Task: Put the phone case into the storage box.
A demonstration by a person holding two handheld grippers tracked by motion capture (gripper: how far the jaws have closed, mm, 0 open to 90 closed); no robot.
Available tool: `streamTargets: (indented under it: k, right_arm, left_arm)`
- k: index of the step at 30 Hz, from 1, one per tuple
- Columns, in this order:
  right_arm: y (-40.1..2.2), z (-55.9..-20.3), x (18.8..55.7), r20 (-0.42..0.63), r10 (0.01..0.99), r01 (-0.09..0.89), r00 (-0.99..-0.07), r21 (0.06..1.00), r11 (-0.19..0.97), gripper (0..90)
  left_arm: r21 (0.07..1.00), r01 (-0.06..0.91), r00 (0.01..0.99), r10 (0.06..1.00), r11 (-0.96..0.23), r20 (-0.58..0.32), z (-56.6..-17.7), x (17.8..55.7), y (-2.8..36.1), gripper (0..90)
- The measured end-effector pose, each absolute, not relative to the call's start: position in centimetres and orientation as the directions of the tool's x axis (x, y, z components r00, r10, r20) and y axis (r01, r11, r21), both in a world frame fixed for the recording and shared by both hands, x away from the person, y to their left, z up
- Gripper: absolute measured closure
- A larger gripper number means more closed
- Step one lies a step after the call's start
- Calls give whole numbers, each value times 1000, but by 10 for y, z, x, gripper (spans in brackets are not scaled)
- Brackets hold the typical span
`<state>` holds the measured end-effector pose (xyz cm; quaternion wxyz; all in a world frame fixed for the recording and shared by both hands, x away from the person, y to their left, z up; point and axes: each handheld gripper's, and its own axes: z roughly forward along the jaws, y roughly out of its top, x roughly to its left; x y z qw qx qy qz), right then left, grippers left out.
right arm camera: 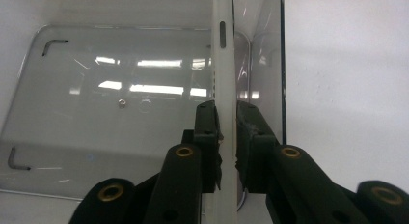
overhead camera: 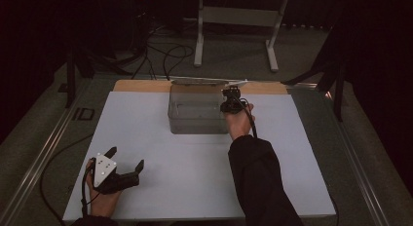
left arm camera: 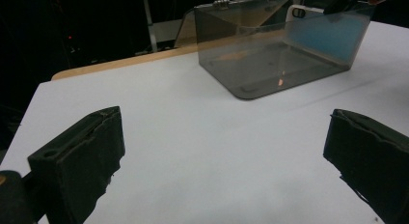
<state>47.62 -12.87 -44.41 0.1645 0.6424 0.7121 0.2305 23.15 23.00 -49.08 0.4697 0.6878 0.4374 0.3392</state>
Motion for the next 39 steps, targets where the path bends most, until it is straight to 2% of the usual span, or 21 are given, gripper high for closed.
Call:
streamTargets:
  k: [19, 35, 39]
  right_arm:
    - [-128, -444, 476, 69, 990, 840, -123, 539, 67, 767]
    - [-127, -430, 468, 39, 989, 804, -144, 587, 94, 649]
    - [-131, -426, 467, 73, 985, 798, -159, 597, 84, 621]
  left_arm:
    - [943, 283, 386, 921, -175, 55, -491, 231, 230, 15]
    - [943, 283, 387, 920, -177, 56, -491, 231, 229, 16]
    - [942, 284, 389, 920, -177, 56, -491, 231, 229, 16]
